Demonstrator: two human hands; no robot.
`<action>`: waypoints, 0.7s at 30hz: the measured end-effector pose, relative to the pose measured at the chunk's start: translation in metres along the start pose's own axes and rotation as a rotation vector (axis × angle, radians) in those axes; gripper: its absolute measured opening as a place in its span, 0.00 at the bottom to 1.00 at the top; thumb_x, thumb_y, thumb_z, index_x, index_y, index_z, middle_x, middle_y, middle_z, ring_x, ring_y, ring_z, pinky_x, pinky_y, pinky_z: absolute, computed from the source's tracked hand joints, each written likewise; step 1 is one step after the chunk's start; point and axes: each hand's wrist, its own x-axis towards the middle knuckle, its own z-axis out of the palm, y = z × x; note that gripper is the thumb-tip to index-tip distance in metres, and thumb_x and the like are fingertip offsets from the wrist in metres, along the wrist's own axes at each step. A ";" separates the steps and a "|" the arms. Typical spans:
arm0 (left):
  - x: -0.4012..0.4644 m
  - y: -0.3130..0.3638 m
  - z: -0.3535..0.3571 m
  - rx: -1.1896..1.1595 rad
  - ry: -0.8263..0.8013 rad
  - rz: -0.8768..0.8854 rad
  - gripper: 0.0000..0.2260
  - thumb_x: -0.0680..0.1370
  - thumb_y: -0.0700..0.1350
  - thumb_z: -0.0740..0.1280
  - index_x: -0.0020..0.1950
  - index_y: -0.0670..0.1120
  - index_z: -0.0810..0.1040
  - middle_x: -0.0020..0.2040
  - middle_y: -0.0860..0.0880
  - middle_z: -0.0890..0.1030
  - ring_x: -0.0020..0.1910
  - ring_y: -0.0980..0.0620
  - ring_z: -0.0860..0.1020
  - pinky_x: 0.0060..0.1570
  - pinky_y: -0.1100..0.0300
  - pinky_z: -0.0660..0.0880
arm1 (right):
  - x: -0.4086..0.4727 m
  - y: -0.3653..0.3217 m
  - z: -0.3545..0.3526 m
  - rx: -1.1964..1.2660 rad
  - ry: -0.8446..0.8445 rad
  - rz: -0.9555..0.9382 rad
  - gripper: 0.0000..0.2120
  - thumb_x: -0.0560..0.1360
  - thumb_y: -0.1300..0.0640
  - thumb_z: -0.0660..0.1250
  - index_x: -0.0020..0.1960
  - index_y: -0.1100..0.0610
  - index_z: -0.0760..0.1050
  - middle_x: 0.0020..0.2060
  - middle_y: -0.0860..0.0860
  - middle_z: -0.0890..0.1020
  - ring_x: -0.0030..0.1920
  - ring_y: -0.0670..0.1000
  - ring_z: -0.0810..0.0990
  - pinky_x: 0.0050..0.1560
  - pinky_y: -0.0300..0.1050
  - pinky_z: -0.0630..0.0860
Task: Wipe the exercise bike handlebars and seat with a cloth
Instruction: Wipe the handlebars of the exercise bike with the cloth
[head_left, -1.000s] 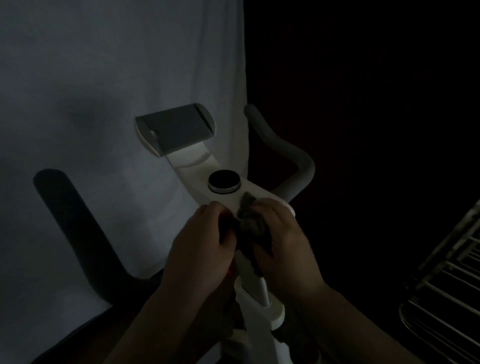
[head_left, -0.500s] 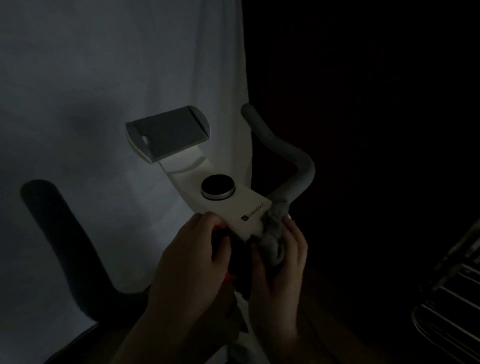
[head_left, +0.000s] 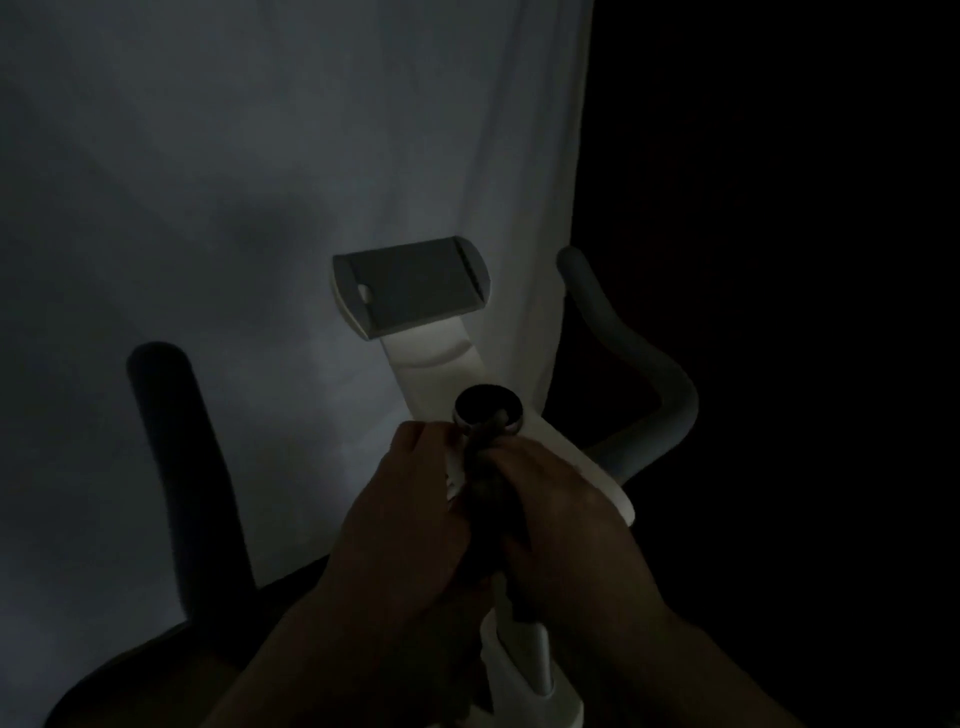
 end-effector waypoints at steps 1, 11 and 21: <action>0.002 -0.001 0.000 0.008 -0.010 -0.005 0.17 0.79 0.48 0.62 0.67 0.49 0.66 0.59 0.57 0.64 0.49 0.62 0.69 0.44 0.78 0.65 | 0.004 0.003 -0.008 0.041 -0.031 0.024 0.15 0.74 0.59 0.66 0.59 0.50 0.76 0.54 0.43 0.78 0.52 0.37 0.73 0.51 0.21 0.62; 0.005 -0.012 -0.002 -0.190 -0.057 -0.136 0.22 0.81 0.45 0.60 0.74 0.54 0.59 0.72 0.59 0.62 0.58 0.68 0.63 0.53 0.81 0.60 | 0.061 0.019 0.003 0.164 -0.104 -0.008 0.16 0.74 0.57 0.69 0.62 0.53 0.75 0.58 0.47 0.78 0.56 0.42 0.74 0.50 0.19 0.60; 0.005 -0.013 -0.003 -0.237 -0.094 -0.145 0.25 0.81 0.45 0.61 0.76 0.53 0.56 0.74 0.55 0.61 0.67 0.61 0.64 0.67 0.63 0.64 | 0.055 0.013 0.004 0.152 -0.122 -0.110 0.18 0.73 0.62 0.68 0.63 0.54 0.76 0.59 0.41 0.73 0.59 0.36 0.68 0.56 0.16 0.54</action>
